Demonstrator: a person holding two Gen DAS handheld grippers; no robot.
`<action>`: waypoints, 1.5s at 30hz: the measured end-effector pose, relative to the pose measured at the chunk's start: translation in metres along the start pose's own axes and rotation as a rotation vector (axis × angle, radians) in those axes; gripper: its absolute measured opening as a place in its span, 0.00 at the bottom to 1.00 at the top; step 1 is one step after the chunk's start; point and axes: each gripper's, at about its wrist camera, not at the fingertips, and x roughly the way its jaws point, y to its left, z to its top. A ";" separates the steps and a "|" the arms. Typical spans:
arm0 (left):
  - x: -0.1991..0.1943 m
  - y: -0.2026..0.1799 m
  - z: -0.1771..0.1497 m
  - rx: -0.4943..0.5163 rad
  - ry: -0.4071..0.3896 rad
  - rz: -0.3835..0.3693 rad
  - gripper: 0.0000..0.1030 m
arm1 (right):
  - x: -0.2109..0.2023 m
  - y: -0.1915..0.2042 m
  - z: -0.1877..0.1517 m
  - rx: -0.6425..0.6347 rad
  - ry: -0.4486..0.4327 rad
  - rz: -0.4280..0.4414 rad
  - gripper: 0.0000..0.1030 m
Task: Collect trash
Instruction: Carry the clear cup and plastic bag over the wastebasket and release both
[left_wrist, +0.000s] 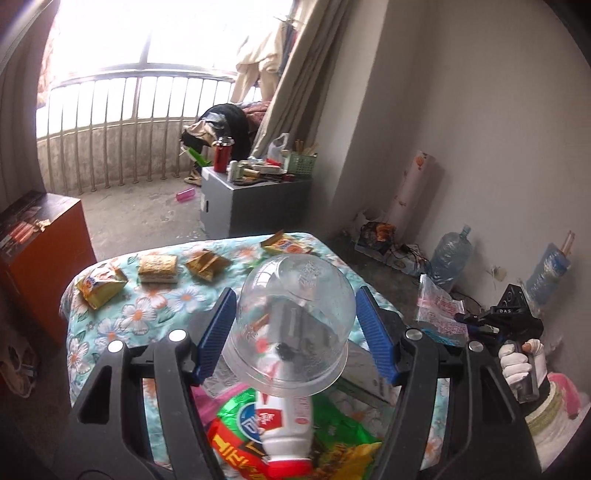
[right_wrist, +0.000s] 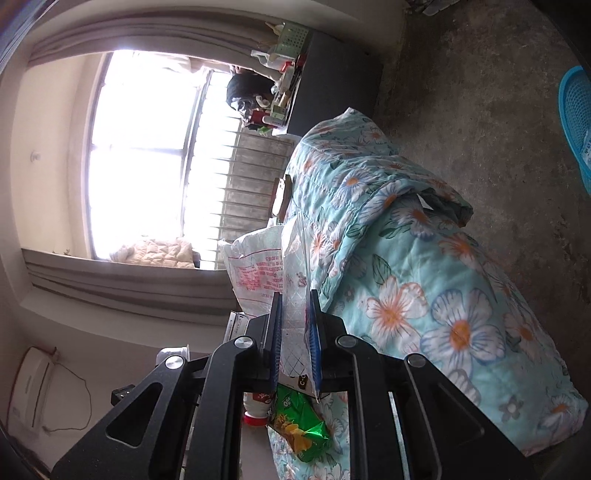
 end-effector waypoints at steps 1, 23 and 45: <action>0.003 -0.014 0.002 0.019 0.011 -0.025 0.61 | -0.010 -0.002 0.000 0.005 -0.021 0.009 0.13; 0.301 -0.385 -0.061 0.326 0.559 -0.446 0.61 | -0.214 -0.195 0.046 0.280 -0.585 -0.472 0.13; 0.485 -0.456 -0.147 0.141 0.760 -0.359 0.83 | -0.183 -0.332 0.092 0.555 -0.597 -0.579 0.45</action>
